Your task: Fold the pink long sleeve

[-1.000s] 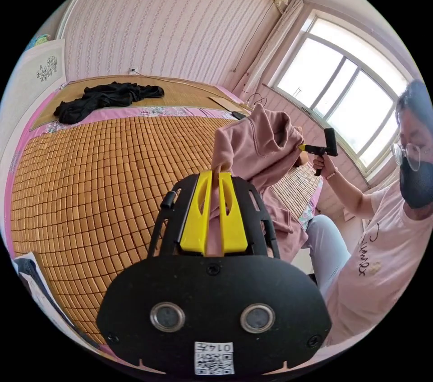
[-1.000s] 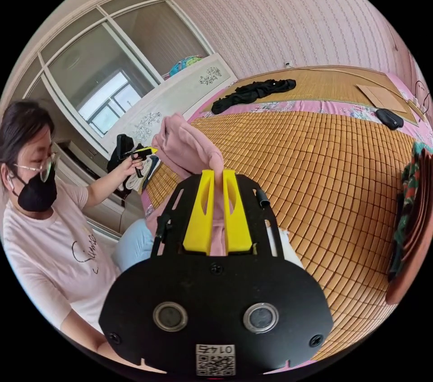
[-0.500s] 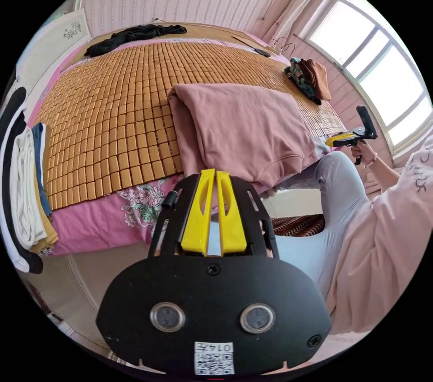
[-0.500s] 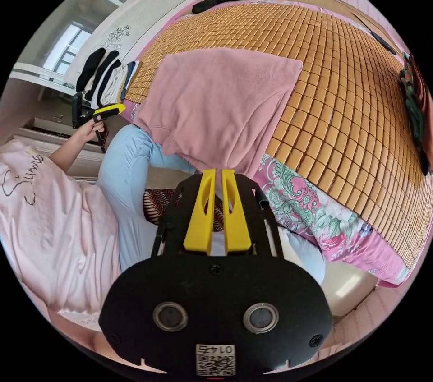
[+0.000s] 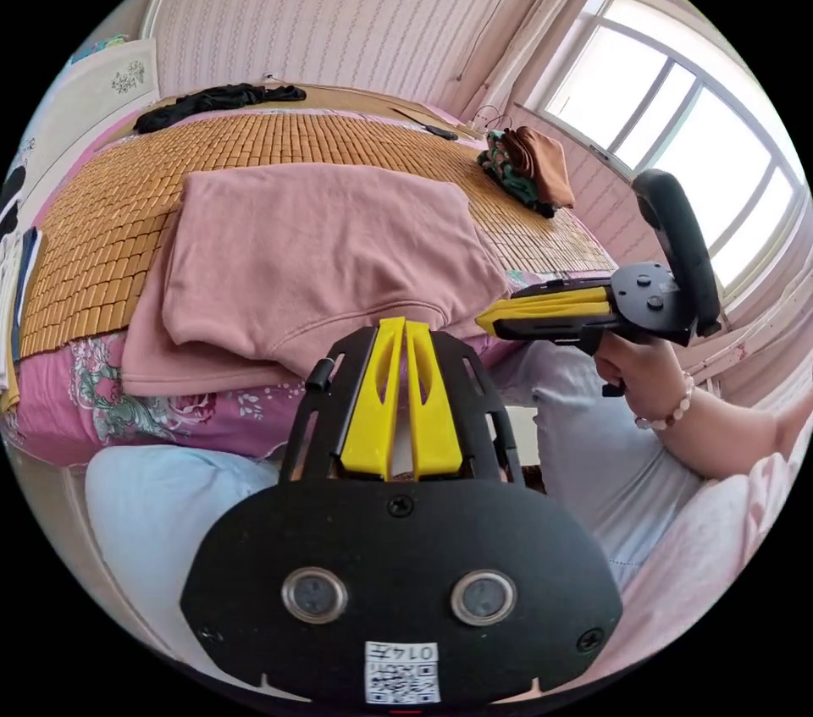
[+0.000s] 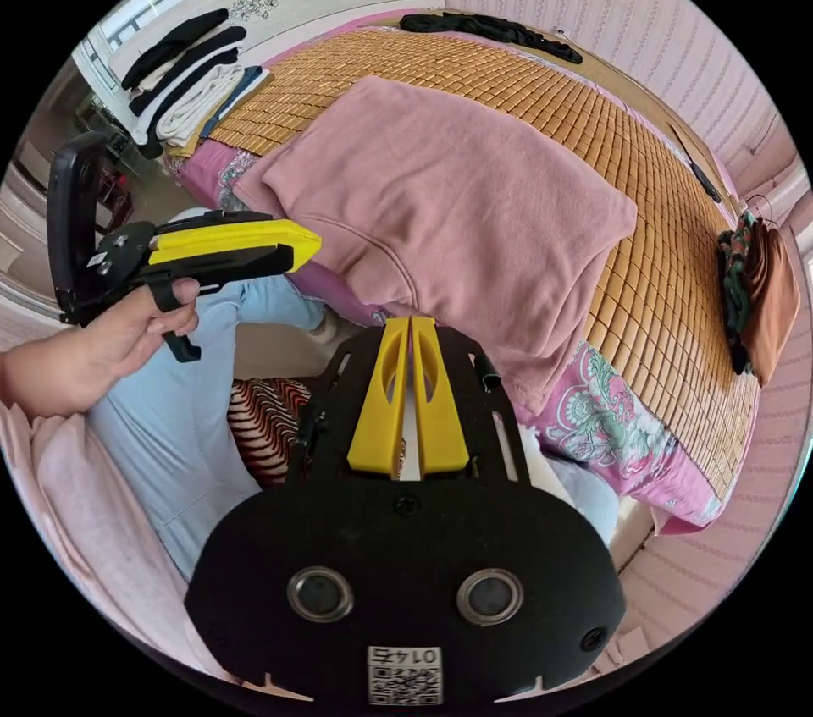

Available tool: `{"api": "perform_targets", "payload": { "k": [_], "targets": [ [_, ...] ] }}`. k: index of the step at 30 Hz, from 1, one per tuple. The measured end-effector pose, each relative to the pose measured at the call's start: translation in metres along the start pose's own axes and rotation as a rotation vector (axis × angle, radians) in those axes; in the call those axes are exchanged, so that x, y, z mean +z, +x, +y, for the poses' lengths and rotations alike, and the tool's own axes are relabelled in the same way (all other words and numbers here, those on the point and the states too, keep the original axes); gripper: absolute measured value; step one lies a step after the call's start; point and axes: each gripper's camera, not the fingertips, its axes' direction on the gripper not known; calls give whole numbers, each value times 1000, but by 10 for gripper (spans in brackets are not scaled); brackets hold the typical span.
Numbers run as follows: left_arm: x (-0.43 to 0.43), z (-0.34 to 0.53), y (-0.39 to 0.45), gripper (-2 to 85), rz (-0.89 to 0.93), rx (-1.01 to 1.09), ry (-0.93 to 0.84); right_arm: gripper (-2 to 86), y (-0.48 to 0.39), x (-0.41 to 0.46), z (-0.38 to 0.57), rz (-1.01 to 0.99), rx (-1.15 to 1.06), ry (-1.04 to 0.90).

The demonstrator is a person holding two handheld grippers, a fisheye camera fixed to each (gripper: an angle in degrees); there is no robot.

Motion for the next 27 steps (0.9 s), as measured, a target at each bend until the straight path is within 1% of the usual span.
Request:
{"api": "perform_targets", "payload": {
  "k": [2,3,4,6,7,9,12,14,17,20,23,27],
  "targets": [
    [4,22,28,-10,-14,116,13,-5,-11,6,7,109,-17,-15],
    [1,21,33,-10,-8,137,34,-6,-13,9,9,148,15,-9],
    [-6,20,40,-10,-11,184,70,-6,-14,10,10,149,30,-5],
    [-7,27,51,-10,-110,254,105,-6,-15,11,8,90,54,13],
    [-4,34,52,-10,-155,248,107,-6,-15,11,8,70,62,26],
    [-2,37,50,-10,-138,204,92,0,-13,12,8,-16,91,58],
    [-10,43,41,-9,-99,120,145,6,-12,11,5,-107,112,84],
    [-12,48,37,-9,-80,78,160,5,-13,13,2,-112,132,91],
    [-5,49,38,-10,-95,69,117,1,-18,22,-8,-109,137,44],
    [1,49,42,-10,-110,71,91,-1,-28,26,-17,-114,83,30],
    [6,49,48,-10,-143,80,86,-2,-40,31,-29,-70,35,-3],
    [11,49,58,-10,-189,117,111,-3,-46,23,-67,-79,-49,40]
  ]
}}
